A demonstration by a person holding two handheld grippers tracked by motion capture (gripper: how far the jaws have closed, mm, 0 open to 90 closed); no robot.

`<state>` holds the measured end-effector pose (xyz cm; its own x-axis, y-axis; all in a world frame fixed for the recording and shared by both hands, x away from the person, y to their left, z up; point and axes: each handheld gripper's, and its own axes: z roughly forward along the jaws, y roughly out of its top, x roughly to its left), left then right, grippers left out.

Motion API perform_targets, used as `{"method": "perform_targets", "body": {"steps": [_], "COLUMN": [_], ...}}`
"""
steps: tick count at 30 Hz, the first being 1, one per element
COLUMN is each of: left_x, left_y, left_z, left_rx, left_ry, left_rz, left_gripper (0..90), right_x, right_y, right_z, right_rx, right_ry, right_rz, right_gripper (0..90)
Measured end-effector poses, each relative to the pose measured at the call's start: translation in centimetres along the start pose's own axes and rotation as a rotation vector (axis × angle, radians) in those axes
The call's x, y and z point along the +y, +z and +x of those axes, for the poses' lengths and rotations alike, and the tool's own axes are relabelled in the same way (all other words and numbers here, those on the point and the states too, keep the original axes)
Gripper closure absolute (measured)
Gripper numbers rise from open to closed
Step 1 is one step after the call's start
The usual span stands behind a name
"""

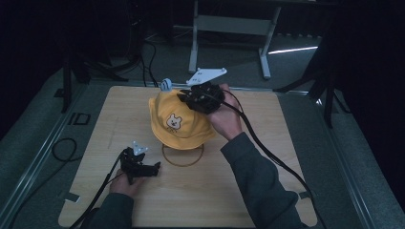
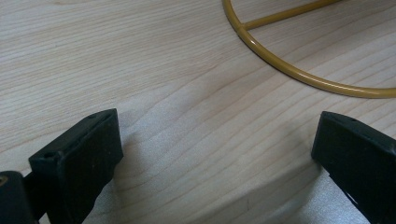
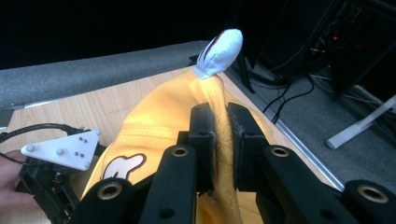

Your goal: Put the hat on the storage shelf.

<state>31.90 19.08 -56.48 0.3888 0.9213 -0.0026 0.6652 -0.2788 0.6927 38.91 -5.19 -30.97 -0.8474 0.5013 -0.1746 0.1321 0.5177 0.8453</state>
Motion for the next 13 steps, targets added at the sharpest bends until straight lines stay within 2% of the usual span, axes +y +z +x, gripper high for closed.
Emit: {"method": "perform_targets", "body": {"steps": [4,6,8,10,13], "left_x": [0.0,0.0,0.0,0.0,0.0], "left_y": [0.0,0.0,0.0,0.0,0.0], "left_z": [0.0,0.0,0.0,0.0,0.0], "left_rx": [0.0,0.0,0.001,0.001,0.003], "left_ry": [-0.001,-0.002,-0.001,-0.002,-0.003], "left_rz": [0.0,-0.001,-0.001,-0.003,-0.005], "left_gripper": [1.9,1.9,1.9,1.9,1.9], "right_x": [-0.1,0.0,0.0,-0.1,-0.1], "right_y": [0.6,0.2,-0.5,-1.6,-2.9], "right_z": [-0.2,-0.2,-0.3,-0.5,-0.5], "right_rx": [0.008,0.002,0.002,0.004,-0.031], "right_ry": [0.019,0.035,0.045,0.054,0.051], "right_rz": [0.028,0.023,-0.008,-0.046,-0.053], "right_gripper": [78.2,65.1,54.9,48.2,41.8]}}
